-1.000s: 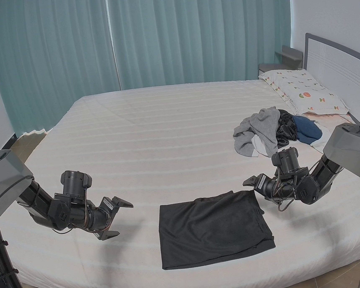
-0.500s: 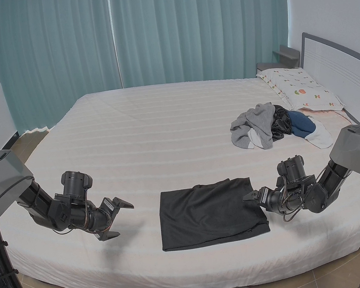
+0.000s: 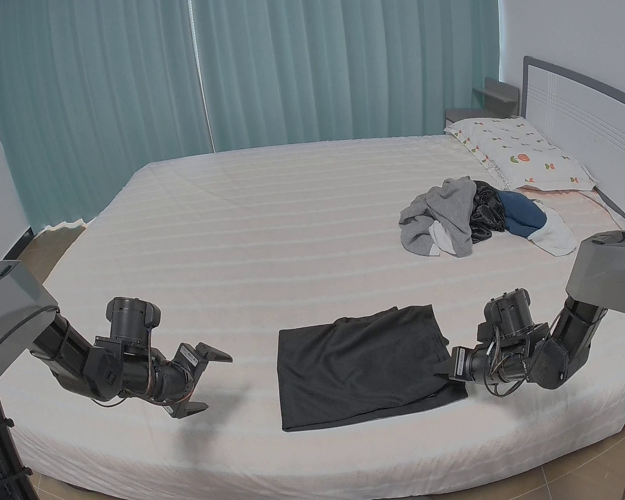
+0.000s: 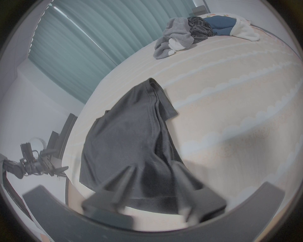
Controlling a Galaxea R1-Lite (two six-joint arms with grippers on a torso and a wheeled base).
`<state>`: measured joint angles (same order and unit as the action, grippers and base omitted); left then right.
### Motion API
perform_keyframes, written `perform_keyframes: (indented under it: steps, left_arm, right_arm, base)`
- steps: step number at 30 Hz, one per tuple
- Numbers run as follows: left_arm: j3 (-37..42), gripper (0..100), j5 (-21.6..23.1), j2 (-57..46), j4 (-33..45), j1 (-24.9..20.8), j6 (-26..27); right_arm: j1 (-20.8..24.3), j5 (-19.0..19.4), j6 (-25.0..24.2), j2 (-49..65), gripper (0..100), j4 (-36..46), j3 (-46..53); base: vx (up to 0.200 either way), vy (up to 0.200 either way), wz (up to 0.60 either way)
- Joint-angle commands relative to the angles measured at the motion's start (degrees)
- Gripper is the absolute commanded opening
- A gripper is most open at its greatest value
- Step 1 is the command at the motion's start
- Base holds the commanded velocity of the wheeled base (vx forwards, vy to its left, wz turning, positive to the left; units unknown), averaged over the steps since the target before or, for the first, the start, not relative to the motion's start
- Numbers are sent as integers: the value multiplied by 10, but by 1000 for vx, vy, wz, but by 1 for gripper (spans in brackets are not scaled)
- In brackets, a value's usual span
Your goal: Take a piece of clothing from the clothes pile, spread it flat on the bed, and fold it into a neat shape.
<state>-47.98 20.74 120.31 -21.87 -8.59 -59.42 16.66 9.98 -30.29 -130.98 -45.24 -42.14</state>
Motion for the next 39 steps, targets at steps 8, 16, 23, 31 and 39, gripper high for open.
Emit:
perform_keyframes:
  steps: [8,16,23,31,39]
  left_arm:
    - [0,100,-1,1,0,0,0]
    - [0,100,-1,2,0,0,0]
    - [-5,100,0,2,1,0,-3]
    - [-11,100,-1,5,1,-10,-4]
    - [-11,100,-1,5,1,-13,-3]
  right_arm:
    - [-11,-2,30,39,0,-1,48]
    - [-11,-2,30,42,0,0,63]
    - [-13,0,28,46,100,-2,58]
    - [-28,0,-30,56,100,-36,28]
    - [-29,2,-79,50,100,-36,7]
  base:
    - [0,0,0]
    - [0,0,0]
    - [0,0,0]
    - [0,-100,0]
    - [0,-200,0]
